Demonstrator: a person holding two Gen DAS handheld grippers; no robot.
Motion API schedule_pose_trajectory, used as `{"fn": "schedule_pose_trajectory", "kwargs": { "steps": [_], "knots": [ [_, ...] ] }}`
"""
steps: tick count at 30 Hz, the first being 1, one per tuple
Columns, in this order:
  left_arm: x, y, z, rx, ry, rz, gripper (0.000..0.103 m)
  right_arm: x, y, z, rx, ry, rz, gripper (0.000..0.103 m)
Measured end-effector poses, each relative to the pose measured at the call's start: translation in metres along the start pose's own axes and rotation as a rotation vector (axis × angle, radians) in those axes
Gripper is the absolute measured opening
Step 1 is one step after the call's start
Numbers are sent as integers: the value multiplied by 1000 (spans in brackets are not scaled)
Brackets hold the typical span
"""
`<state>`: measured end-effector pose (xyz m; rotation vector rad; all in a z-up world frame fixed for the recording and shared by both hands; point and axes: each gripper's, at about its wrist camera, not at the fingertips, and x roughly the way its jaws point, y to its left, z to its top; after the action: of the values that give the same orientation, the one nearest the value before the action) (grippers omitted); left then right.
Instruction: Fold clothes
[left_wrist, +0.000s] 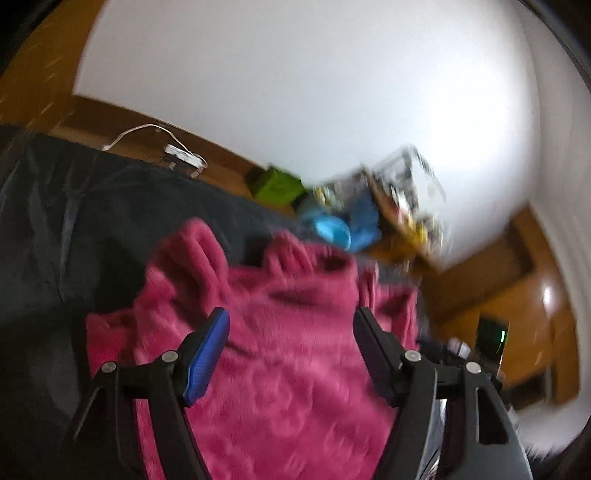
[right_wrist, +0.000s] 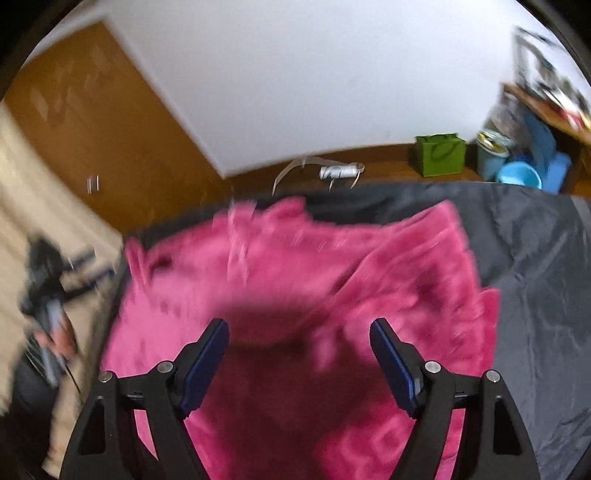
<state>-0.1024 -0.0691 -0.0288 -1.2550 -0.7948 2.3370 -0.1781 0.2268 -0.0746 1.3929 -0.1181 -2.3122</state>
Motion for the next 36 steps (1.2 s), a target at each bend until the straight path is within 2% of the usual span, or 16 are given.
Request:
{"fn": "schedule_pose_trajectory", "kwargs": {
  "steps": [4, 7, 12, 16, 19, 21, 23, 26, 31, 33, 36],
  "knots": [
    [14, -6, -15, 96, 130, 19, 73, 28, 24, -14, -116, 88, -38, 80],
    [33, -8, -27, 183, 199, 70, 73, 47, 34, -15, -158, 125, -61, 80],
    [60, -9, -18, 269, 194, 219, 73, 69, 34, 0, -168, 134, -90, 81],
    [59, -7, 5, 216, 119, 241, 73, 72, 27, 22, -140, 83, -113, 80],
    [46, 3, 26, 100, 27, 225, 73, 73, 21, 39, -102, 27, -145, 81],
    [38, 14, 36, -9, -30, 193, 73, 71, 13, 49, -47, -17, -138, 80],
    [37, 24, 39, -78, -65, 185, 73, 70, 5, 57, 12, -53, -126, 80],
    [38, 34, 36, -108, -78, 214, 73, 74, -4, 60, 50, -67, -132, 80],
    [39, 34, 32, -114, -66, 226, 73, 90, -5, 59, 56, -24, -148, 80],
    [37, 28, 31, -102, -67, 226, 73, 82, -6, 57, 40, -33, -185, 80],
    [33, 19, 30, -85, -68, 226, 75, 52, -11, 56, 27, -106, -258, 80]
  ]
}}
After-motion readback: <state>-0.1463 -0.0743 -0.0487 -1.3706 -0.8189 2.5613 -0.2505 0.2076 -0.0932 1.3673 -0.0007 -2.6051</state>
